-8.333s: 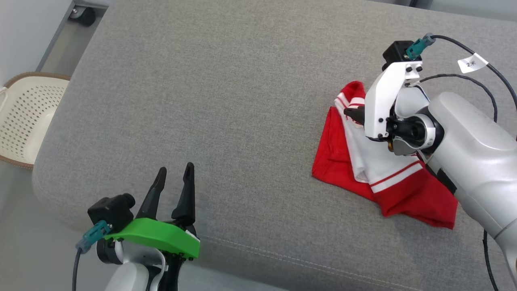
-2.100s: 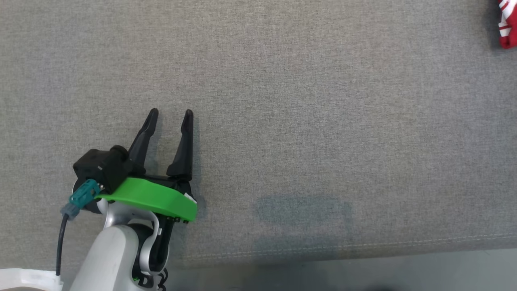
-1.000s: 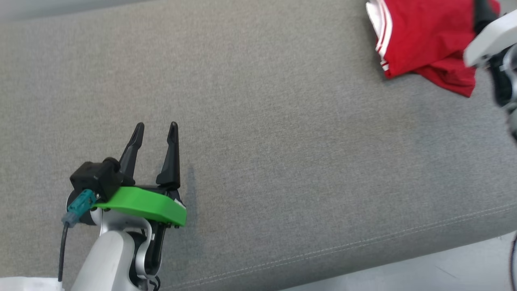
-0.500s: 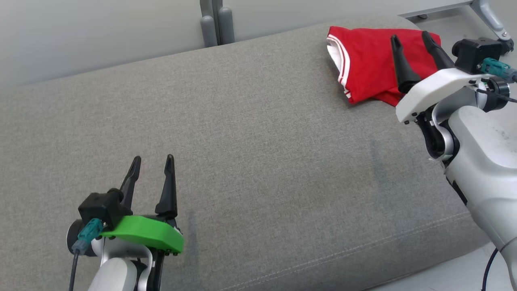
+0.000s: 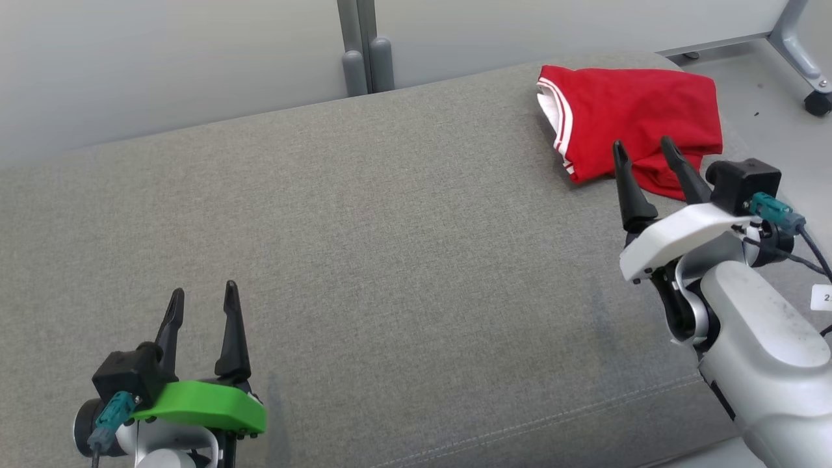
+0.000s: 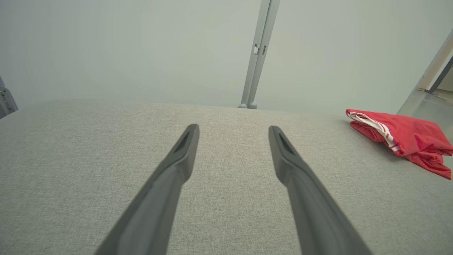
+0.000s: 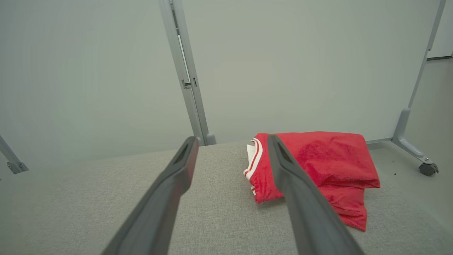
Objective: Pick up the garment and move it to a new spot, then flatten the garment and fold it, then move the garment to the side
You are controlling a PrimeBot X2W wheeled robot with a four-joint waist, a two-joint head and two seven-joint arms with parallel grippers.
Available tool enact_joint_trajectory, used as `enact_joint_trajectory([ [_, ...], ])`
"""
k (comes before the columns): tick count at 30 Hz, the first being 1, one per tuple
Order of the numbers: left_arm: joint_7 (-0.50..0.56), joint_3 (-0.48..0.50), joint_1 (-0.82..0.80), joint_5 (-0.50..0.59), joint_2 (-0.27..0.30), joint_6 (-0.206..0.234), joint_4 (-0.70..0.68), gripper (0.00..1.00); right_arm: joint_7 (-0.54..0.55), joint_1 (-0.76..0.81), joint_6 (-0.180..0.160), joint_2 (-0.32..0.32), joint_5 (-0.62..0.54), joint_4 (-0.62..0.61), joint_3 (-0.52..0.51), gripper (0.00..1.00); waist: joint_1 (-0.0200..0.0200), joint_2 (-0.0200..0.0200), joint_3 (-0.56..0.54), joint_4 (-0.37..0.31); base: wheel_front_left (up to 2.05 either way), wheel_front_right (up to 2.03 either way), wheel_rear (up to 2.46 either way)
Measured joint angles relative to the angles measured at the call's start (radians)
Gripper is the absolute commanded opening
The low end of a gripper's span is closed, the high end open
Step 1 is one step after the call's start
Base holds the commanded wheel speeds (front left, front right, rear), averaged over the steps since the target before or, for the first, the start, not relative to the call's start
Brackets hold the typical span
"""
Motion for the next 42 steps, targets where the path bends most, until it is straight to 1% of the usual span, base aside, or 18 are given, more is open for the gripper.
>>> enact_joint_trajectory([
  [9, -0.016, 0.041, 0.054, 0.034, -0.007, 0.002, -0.002, 1.0, 0.0, 0.128, 0.0, 0.047, -0.071, -0.109, -0.027, 1.0, 0.0, 0.0, -0.008, 0.011, 0.0, 0.0, 0.0],
  [14, -0.018, 0.067, 0.071, 0.051, -0.012, 0.004, -0.002, 1.0, 0.0, 0.184, 0.0, 0.055, -0.094, -0.126, -0.057, 1.0, 0.0, 0.0, -0.009, 0.015, 0.0, 0.0, 0.0],
  [25, -0.025, 0.101, 0.115, 0.061, -0.022, 0.004, -0.008, 1.0, 0.0, 0.314, 0.0, 0.106, -0.143, -0.158, -0.084, 1.0, 0.0, 0.0, -0.015, 0.027, 0.0, 0.0, 0.0],
  [41, -0.025, 0.098, 0.124, 0.071, -0.025, 0.004, -0.023, 1.0, 0.0, 0.36, 0.0, 0.133, -0.214, -0.222, -0.124, 1.0, 0.0, 0.0, -0.015, 0.036, 0.0, 0.0, 0.0],
  [42, -0.025, 0.096, 0.124, 0.07, -0.025, 0.004, -0.023, 0.0, 0.0, 0.365, 0.0, 0.133, -0.217, -0.223, -0.126, 0.0, 0.0, 0.0, -0.016, 0.037, 0.0, 0.0, 0.0],
])
